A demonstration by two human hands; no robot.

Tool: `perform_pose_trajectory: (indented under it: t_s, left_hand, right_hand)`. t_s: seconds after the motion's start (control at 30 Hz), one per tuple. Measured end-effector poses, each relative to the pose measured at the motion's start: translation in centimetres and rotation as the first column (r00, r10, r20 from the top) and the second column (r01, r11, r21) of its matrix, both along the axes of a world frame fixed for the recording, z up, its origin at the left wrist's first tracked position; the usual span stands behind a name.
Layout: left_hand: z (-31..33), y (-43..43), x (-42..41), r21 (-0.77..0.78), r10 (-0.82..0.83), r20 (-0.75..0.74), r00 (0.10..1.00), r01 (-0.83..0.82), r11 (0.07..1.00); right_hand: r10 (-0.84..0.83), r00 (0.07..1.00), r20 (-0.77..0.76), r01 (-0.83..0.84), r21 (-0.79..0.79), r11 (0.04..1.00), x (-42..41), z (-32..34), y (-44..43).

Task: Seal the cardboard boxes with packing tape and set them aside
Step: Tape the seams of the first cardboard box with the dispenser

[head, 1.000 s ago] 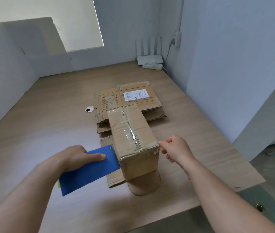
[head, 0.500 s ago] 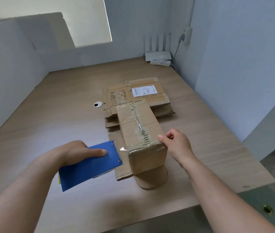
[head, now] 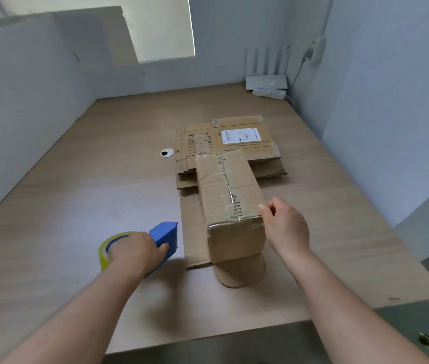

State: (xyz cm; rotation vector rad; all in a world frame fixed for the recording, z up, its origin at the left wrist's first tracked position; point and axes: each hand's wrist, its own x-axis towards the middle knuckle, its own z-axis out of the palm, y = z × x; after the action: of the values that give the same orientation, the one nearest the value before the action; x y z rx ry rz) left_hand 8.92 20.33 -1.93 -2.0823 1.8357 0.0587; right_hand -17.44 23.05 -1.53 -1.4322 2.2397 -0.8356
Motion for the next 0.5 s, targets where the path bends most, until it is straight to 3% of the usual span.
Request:
perform_pose_trajectory:
  t_s: [0.2, 0.33, 0.4, 0.5]
  left_hand:
    - [-4.9, 1.4, 1.9, 0.035, 0.113, -0.151, 0.982, -0.109, 0.993]
    - [-3.1, 2.0, 1.3, -0.006, 0.126, -0.244, 0.961, -0.132, 0.991]
    - [-0.7, 1.9, -0.9, -0.106, 0.081, -0.523, 0.849, -0.159, 0.982]
    - [2.7, 1.4, -6.0, -0.193, -0.099, -0.817, 0.568, -0.108, 0.975]
  right_hand:
    - [0.096, 0.99, -0.1, -0.094, 0.03, 0.995, 2.0, -0.5, 1.0]
    - [0.106, 0.989, -0.1, -0.095, 0.11, 0.989, 1.4, 0.3, 0.6]
    - [0.095, 0.993, -0.073, -0.084, 0.142, 0.986, 1.4, 1.0, 0.5]
    - [0.077, 0.995, -0.058, -0.064, 0.212, 0.975, 1.9, 2.0, -0.4]
